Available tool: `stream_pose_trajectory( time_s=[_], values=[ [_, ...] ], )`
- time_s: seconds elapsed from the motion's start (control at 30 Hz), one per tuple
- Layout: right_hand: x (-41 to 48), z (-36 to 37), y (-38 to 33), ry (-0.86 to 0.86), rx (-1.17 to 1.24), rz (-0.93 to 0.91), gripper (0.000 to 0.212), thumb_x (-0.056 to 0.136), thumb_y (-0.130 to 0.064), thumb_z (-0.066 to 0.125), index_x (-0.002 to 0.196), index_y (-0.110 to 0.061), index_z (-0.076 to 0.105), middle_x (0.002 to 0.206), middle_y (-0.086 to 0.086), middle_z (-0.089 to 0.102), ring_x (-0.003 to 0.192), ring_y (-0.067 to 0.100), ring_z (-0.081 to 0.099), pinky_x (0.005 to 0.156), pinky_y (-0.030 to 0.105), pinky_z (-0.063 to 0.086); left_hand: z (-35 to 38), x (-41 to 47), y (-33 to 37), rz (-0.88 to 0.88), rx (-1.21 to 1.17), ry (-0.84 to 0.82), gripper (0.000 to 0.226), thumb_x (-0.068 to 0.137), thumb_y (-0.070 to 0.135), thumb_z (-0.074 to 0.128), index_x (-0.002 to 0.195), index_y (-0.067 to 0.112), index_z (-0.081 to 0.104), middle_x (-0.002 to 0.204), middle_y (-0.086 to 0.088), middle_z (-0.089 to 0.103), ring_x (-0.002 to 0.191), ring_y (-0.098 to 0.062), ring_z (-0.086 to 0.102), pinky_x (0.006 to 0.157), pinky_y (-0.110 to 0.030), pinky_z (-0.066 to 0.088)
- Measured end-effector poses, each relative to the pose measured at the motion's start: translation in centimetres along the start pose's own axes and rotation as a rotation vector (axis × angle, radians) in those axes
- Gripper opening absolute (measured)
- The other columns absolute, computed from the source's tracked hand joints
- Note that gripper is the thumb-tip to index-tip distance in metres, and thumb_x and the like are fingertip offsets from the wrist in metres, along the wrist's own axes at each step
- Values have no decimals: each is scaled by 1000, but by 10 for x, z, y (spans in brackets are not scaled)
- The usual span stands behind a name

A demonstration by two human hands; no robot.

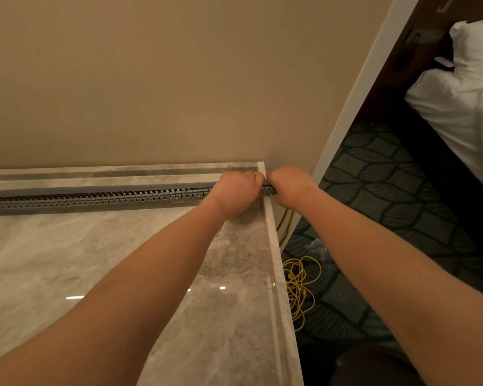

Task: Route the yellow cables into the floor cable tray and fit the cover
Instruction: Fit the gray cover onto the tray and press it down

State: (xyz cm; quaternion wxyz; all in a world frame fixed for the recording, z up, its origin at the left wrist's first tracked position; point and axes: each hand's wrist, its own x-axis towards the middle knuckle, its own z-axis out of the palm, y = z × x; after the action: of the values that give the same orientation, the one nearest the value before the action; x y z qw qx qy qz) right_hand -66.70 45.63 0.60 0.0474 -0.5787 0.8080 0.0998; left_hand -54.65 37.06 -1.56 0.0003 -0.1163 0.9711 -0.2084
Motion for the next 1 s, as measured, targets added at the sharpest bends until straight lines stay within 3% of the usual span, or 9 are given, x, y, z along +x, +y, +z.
stream_pose_trajectory(
  time_s=[0.27,0.37,0.53,0.67,0.8,1.0],
  values=[
    [5,2,-6,31,29,76,19,88,-7,60,106,-11,62,106,13,65,97,32,64,66,34,41,-6,5,-9,27,-98,-19,32,102,32,36,116,6,49,110,-12,63,90,-32,64,60,-34,36],
    [2,3,0,83,164,22,26,86,-15,62,111,-10,54,113,13,58,103,32,59,69,34,40,-10,8,-16,34,-148,-52,40,102,39,35,119,5,47,113,-14,63,94,-34,63,64,-36,40],
    [-13,-2,12,207,278,-60,25,84,-21,58,107,-12,62,103,12,56,99,31,55,72,35,43,-13,13,-23,-30,-334,-144,43,100,44,36,119,7,46,115,-14,61,100,-34,60,69,-37,38],
    [-9,-22,8,87,149,1,23,90,-25,60,110,-14,65,106,13,64,100,32,61,70,35,46,-13,13,-18,-107,-473,-116,37,99,37,45,121,8,45,120,-13,55,102,-33,58,72,-38,39],
    [0,-38,1,-38,84,53,19,89,-17,62,105,-9,69,94,12,64,87,29,62,64,32,44,-14,12,-5,-285,-569,2,35,90,31,61,118,12,54,116,-11,52,95,-33,60,65,-37,39],
    [-2,-36,-1,-2,70,77,17,87,-17,63,101,-10,71,95,12,67,88,29,64,62,31,41,-25,22,-14,-294,-510,-62,37,82,36,70,113,18,66,108,-7,63,96,-30,64,70,-36,48]
  ],
)
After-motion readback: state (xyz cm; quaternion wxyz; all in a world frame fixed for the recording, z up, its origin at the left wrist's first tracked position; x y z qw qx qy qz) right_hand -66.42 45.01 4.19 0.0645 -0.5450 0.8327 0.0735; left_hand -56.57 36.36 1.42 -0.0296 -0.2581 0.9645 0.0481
